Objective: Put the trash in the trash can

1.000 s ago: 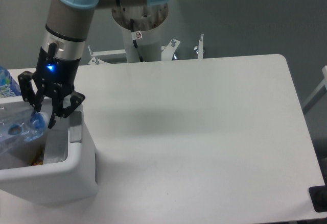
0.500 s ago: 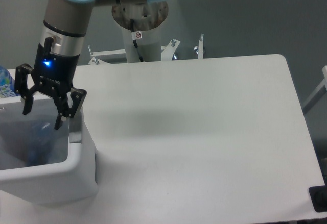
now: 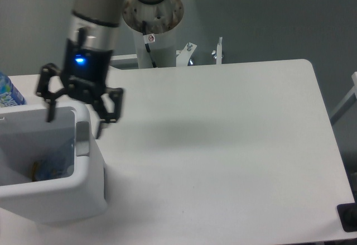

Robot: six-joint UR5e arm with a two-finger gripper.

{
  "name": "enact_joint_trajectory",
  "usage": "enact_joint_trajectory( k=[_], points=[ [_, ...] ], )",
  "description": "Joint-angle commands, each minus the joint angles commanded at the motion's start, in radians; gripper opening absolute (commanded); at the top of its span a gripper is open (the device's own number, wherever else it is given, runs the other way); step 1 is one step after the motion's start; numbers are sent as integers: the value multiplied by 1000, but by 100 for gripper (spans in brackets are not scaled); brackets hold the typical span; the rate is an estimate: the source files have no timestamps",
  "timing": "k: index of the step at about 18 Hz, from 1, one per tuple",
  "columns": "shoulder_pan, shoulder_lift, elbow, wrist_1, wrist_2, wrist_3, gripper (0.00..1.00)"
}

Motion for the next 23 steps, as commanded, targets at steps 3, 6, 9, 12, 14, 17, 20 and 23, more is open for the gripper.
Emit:
enact_joint_trajectory(
  k=[3,6,9,12,14,17,20,23],
  points=[
    [65,5,-9,2,78,3,100],
    [112,6,-15,-2,211,8,100],
    [121,25,-46,-12,311,154,100],
    [138,41,-67,-40,390,309,100],
    [147,48,-71,-87,419,391,100],
    [157,61,-86,-132,437,512,100],
    [171,66,-87,-137,437,522,100],
    [181,72,-90,-137,436,520,100]
  ],
)
